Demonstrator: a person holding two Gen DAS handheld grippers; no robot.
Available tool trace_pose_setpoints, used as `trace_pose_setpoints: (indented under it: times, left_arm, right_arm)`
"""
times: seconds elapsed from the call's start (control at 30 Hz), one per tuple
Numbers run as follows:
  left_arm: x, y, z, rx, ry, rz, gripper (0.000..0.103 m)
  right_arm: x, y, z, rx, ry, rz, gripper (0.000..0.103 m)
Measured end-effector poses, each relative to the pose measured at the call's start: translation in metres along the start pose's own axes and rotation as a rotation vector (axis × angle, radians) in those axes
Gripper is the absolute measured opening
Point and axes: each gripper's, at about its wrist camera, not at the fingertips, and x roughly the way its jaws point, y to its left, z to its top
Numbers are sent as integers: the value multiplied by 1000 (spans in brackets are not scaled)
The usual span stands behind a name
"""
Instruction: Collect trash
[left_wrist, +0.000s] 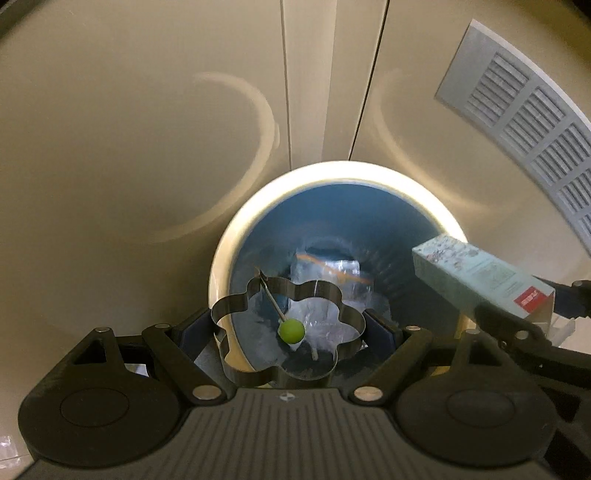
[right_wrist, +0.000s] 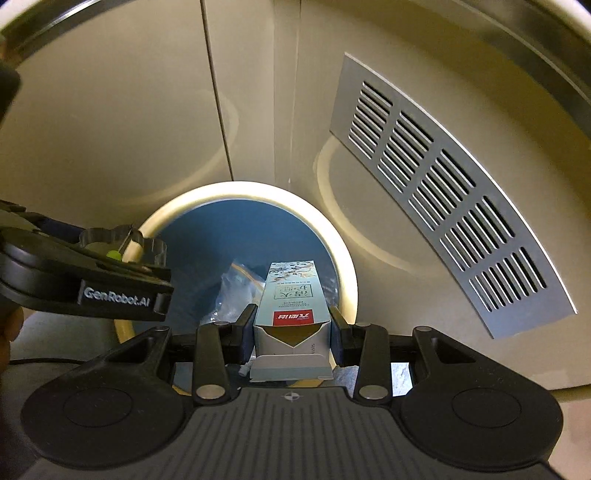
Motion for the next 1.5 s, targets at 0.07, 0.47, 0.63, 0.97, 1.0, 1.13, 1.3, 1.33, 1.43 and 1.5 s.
trace_pose_setpoints:
  times: [0.07, 0.47, 0.63, 0.97, 1.0, 1.13, 1.3, 1.33, 1.43, 1.5]
  left_arm:
    - [7, -1, 2, 1, 19, 10, 89]
    - [33, -8, 12, 113, 101, -8, 103]
    - [27, -8, 10, 102, 120, -22, 103]
    - [-17, 0, -4, 93, 57, -60, 103]
    - [-24, 2, -6, 86, 42, -63, 103]
    - [-60, 6, -18, 66, -17, -65, 103]
    - [-101, 4, -44, 88, -119, -21, 103]
    - [-109, 3, -51, 91, -140, -3, 103]
    - [-125, 1, -69, 109, -186, 39, 103]
    - [-133, 1, -74, 107, -202, 59, 103]
  right_arm:
    - [8, 4, 3, -10, 14, -4, 42]
    - [27, -3, 5, 22, 84, -26, 64]
    - [16, -7, 5, 24, 60, -17, 77]
    - [-42, -7, -6, -28, -38, -13, 85]
    - [-50, -7, -9, -34, -56, -17, 86]
    - [-81, -7, -22, -50, -126, -26, 89]
    - [-115, -3, -42, -67, -200, -3, 91]
    - [-121, -2, -46, -75, -222, -4, 92]
    - [-138, -3, -54, -88, -289, -17, 94]
    - [-146, -5, -60, -89, -321, -8, 95]
